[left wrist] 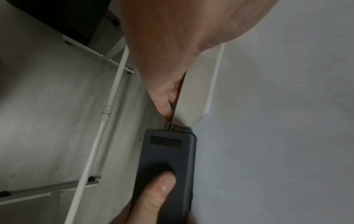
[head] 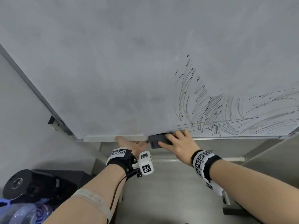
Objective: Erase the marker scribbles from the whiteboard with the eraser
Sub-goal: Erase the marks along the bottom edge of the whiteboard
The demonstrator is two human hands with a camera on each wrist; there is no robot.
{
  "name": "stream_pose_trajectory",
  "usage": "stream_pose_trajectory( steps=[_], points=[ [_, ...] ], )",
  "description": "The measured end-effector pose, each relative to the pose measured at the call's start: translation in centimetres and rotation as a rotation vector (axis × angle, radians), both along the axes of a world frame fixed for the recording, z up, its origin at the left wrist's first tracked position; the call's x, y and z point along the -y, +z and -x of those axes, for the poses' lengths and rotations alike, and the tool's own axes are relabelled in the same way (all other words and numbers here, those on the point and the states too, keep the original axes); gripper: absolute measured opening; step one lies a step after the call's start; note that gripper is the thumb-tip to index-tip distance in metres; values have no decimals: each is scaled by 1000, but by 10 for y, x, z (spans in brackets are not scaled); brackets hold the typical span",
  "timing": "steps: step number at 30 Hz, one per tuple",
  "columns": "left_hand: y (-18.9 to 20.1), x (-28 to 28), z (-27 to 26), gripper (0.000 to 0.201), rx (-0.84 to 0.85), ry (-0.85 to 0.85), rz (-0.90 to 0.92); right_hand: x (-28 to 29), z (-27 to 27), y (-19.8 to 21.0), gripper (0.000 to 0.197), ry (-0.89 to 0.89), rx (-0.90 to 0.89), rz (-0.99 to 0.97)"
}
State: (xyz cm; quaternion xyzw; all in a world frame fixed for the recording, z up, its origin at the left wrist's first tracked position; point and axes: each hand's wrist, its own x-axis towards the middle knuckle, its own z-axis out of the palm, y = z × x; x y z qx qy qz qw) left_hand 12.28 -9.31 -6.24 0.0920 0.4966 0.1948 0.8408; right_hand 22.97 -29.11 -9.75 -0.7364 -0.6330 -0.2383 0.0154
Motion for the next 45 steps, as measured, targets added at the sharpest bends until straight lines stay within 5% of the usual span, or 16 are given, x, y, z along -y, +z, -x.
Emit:
stream_pose_trajectory(
  steps=[8,17,20,23,25,28,32,36,38,41,45],
  points=[
    [5,-6,-2,55,13,39,32,90,-49,36,71,-231,-87,-209],
    [8,-7,2,39,-65,-101,-47,58,-93,225,34,-253,-44,-873],
    [8,-8,1,55,-112,-43,26,42,-75,186,45,-164,-27,-769],
    [10,-7,1,67,-127,-93,-69,44,-53,92,67,-67,15,-324],
    [11,-4,1,55,-101,-107,-88,54,-42,39,67,-55,32,-75],
    [14,-2,3,49,-75,-102,-104,61,-40,28,70,-77,6,-43],
    [15,-4,5,50,-62,-74,-67,31,-55,125,74,-67,-9,-381],
    [19,-3,6,62,-33,-69,-28,3,-78,290,39,-86,78,-798],
    [21,1,5,57,-7,-48,-5,-2,-83,329,36,-131,94,-908],
    [25,7,3,57,0,-23,6,-7,-72,274,45,-46,125,-706],
    [23,9,0,72,-3,9,5,22,-47,115,51,90,218,16]
  ],
)
